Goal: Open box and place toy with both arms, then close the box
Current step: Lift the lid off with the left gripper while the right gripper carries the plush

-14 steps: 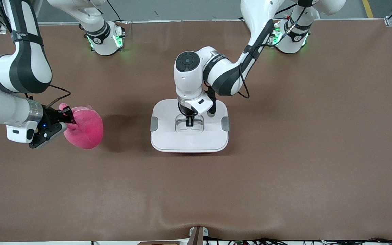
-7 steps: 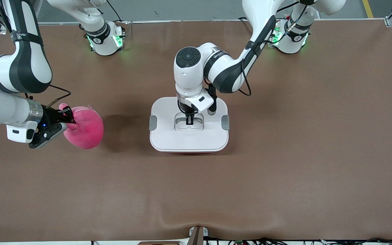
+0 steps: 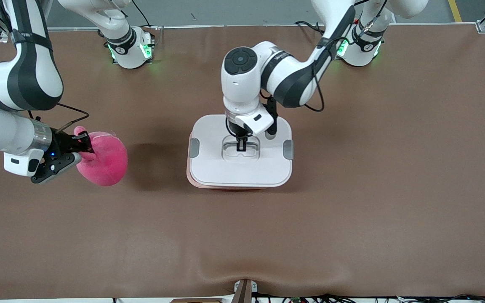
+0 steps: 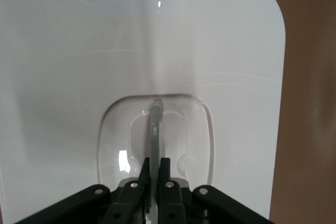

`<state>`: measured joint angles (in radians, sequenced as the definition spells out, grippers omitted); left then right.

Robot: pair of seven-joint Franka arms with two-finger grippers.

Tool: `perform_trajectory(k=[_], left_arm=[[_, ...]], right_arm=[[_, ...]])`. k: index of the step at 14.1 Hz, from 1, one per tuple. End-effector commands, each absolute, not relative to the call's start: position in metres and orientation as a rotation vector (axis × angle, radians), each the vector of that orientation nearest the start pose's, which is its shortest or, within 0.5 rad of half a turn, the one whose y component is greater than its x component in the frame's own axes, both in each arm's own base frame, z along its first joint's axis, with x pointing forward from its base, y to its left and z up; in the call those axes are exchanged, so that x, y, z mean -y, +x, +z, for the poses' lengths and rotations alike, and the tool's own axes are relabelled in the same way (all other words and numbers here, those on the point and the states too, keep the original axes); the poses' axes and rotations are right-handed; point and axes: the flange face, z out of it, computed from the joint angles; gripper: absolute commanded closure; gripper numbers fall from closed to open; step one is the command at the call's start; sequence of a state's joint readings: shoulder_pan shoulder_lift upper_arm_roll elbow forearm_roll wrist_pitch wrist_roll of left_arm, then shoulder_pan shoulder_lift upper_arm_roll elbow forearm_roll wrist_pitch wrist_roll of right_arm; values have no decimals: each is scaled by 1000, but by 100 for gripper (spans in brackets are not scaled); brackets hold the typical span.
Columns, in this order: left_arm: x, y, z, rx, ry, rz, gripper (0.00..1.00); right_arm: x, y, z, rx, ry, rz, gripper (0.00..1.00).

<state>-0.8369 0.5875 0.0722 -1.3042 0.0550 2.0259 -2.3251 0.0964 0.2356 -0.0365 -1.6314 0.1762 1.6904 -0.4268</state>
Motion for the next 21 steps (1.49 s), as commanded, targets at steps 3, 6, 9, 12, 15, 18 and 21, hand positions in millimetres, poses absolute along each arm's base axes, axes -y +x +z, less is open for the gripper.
perform_trajectory(k=[3,6,9,12,15,18,21], left_arm=[[448,575,437,2265,-2349,-197,100],[403,603,441,2293,-2315,-206,100],[368,617,446,2323,-2284,-212,100],[329,620,433,2248,-2325,-207,100],[277,605,404,2235,-2429,-248,100],[244,597,387,2218,-2435,-253,100],[223,583,364,2163,-2480,-257,100]], right_arm=[[-126,613,527,410,-2760,197,100],[-178,610,520,184,-2687,277,100],[-241,615,518,35,-2695,332,100],[-288,608,511,-89,-2690,388,100],[-306,612,488,-178,-2659,440,100],[-311,614,477,-205,-2597,492,100],[-319,614,464,-200,-2601,515,100]])
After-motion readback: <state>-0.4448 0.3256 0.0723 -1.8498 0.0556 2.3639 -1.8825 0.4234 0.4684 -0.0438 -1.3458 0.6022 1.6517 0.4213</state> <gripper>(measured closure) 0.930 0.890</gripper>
